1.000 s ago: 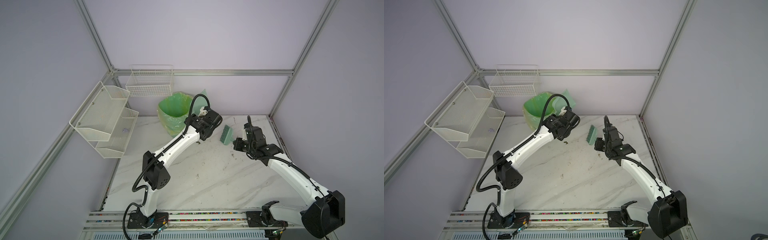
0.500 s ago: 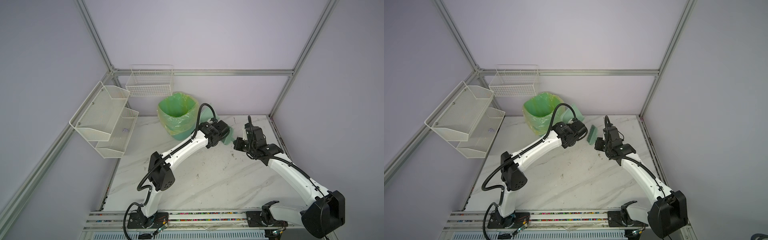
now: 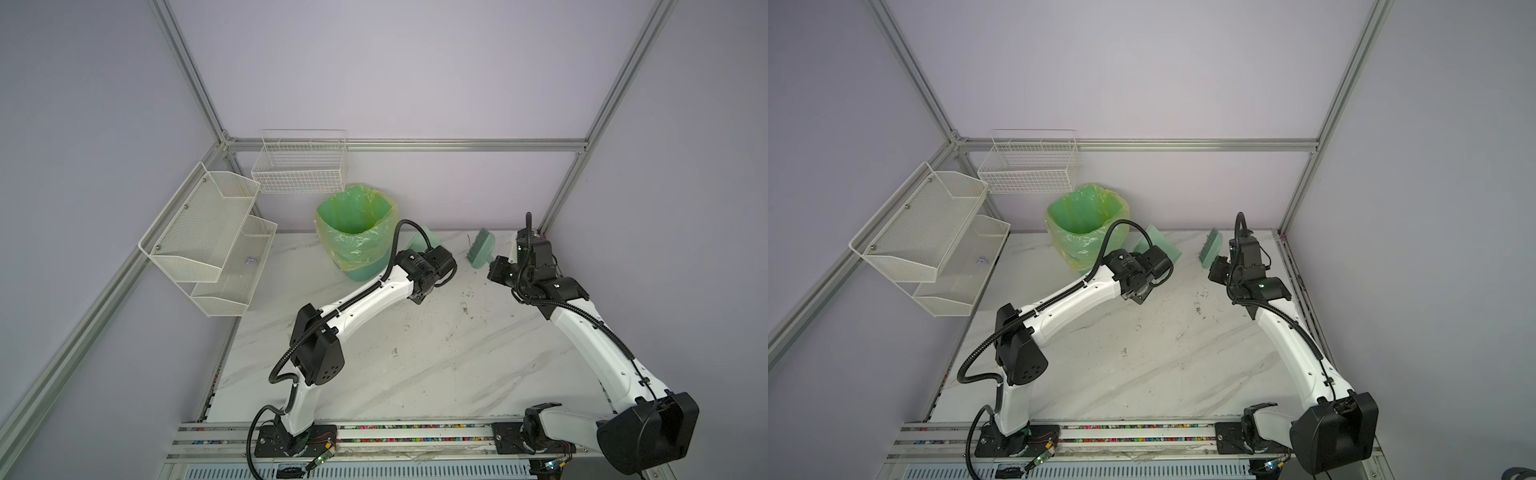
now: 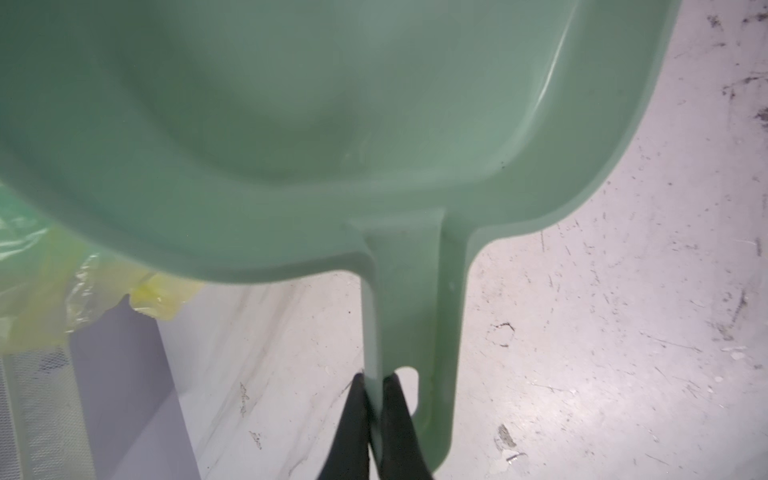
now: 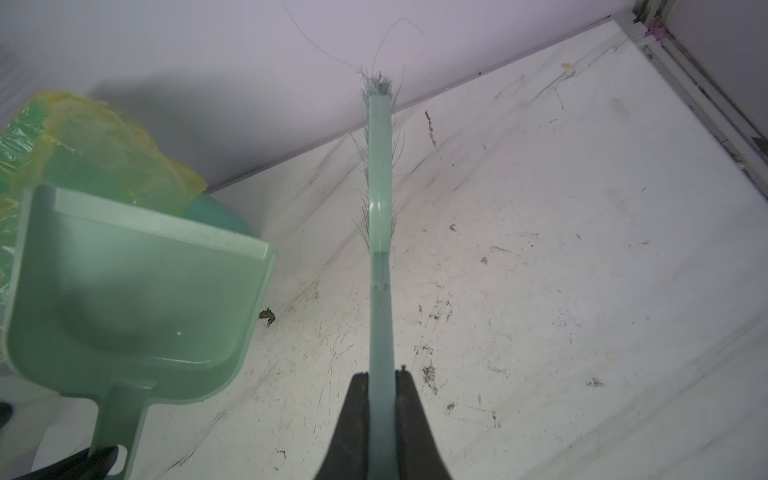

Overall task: Sweep away the paper scraps from the table
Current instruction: 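Lower the empty dustpan onto the table beside the brush with the left gripper, then lay the brush into the dustpan with the right gripper while the left holds it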

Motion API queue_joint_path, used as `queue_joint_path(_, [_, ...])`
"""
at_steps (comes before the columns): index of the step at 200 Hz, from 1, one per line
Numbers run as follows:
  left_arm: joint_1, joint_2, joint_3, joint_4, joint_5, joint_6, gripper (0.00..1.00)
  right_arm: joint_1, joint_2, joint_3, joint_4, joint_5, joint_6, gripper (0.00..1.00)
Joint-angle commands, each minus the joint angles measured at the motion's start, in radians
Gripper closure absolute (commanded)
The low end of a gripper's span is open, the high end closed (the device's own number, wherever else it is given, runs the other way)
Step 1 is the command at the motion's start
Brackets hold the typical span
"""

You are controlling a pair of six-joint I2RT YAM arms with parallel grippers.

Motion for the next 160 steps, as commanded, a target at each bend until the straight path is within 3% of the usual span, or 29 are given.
queue_joint_path(1, [-0.007, -0.013, -0.038, 0.063, 0.121, -0.036, 1.00, -0.007, 0.004, 0.036, -0.008, -0.020, -0.015, 1.00])
queue_joint_path(45, [0.006, 0.060, -0.080, 0.140, 0.262, -0.039, 1.00, -0.010, 0.001, 0.002, 0.048, -0.121, 0.003, 1.00])
queue_joint_path(77, [0.014, 0.141, -0.042, 0.114, 0.271, -0.036, 1.00, -0.009, -0.029, -0.033, 0.107, -0.169, 0.031, 1.00])
queue_joint_path(125, [0.085, 0.144, -0.104, 0.197, 0.425, -0.061, 1.00, -0.009, -0.027, -0.140, 0.270, -0.321, 0.101, 1.00])
queue_joint_path(160, [0.111, 0.149, -0.104, 0.209, 0.465, -0.055, 1.00, -0.009, -0.017, -0.245, 0.413, -0.414, 0.168, 1.00])
